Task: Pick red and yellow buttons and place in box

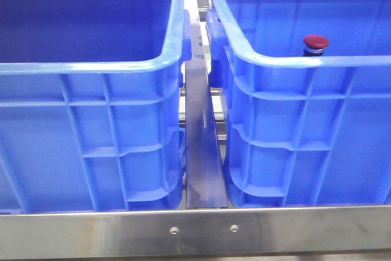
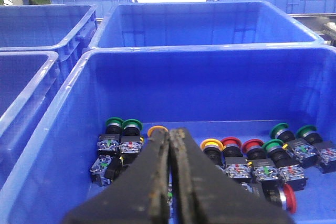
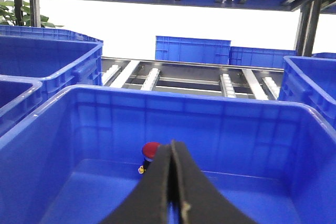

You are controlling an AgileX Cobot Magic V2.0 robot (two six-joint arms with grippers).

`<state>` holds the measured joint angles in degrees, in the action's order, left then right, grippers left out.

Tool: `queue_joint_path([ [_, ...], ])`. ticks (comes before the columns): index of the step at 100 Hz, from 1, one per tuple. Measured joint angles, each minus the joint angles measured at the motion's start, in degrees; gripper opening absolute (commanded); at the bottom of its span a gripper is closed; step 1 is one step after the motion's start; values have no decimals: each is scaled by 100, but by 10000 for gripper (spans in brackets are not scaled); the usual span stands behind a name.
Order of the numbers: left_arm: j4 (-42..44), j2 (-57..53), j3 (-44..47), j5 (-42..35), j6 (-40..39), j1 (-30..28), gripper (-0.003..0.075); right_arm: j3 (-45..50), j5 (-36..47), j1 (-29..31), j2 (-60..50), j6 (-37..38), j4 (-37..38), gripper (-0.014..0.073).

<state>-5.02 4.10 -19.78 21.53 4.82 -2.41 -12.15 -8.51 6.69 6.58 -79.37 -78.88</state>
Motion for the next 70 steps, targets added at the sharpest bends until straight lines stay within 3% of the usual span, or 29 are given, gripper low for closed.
queue_joint_path([
  [28, 283, -174, 920, -718, -166, 186, -20, 0, 0, 0, 0, 0, 0, -69],
  [50, 443, -433, 1969, -1767, -482, 264, -20, 0, 0, 0, 0, 0, 0, -69],
  [70, 456, -445, 1970, -1716, -482, 264, -20, 9, 10, 0, 0, 0, -10, -69],
])
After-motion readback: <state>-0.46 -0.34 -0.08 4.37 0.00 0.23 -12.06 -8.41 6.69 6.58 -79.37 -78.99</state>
